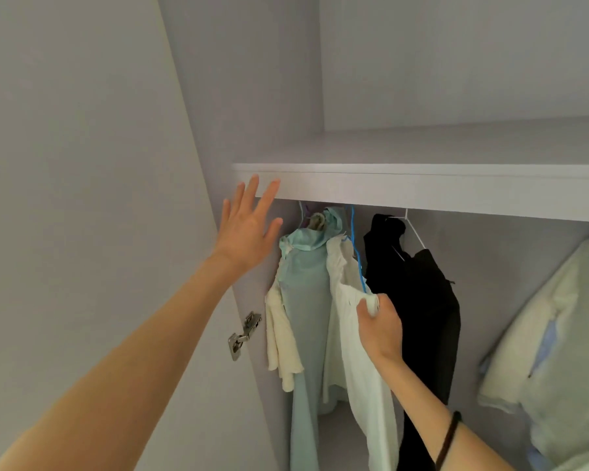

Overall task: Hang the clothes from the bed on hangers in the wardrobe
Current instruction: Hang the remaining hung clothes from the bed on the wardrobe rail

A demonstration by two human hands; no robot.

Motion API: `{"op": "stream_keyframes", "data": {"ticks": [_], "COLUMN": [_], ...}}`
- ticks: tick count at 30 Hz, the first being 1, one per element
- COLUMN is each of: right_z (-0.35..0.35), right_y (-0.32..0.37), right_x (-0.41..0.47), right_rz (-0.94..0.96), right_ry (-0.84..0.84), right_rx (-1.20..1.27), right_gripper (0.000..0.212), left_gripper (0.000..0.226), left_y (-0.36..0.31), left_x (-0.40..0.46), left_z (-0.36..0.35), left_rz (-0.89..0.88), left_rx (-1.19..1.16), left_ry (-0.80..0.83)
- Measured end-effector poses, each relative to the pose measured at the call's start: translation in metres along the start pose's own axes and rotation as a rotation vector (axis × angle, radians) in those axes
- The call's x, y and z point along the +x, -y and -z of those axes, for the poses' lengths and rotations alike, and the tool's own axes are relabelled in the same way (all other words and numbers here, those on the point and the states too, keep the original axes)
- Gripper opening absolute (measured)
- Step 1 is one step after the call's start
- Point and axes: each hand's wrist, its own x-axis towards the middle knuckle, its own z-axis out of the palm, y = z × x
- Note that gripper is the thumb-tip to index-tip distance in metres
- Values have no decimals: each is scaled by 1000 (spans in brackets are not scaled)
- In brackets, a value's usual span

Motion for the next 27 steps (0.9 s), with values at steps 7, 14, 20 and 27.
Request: {"op": "stream_keyframes", "data": {"ticks": [7, 14, 20, 27], "right_z": [-39, -74, -98, -121], "right_y": [18, 29, 27, 22], "right_x": [40, 70, 95, 109], "right_rz": [65, 92, 94, 78], "right_ry": [-104, -158, -196, -155], "right_rx": [29, 23, -33, -116], "right_gripper": [17, 20, 20, 21], "left_gripper": [59, 54, 44, 39], "left_y": [26, 50, 58, 52], "left_x": [56, 75, 79, 83], "left_z": [-4, -19, -31, -36], "left_rz": [-18, -178, -229, -158], "left_rx": [112, 9, -80, -189], "left_ry": [-49, -182, -342, -420]}}
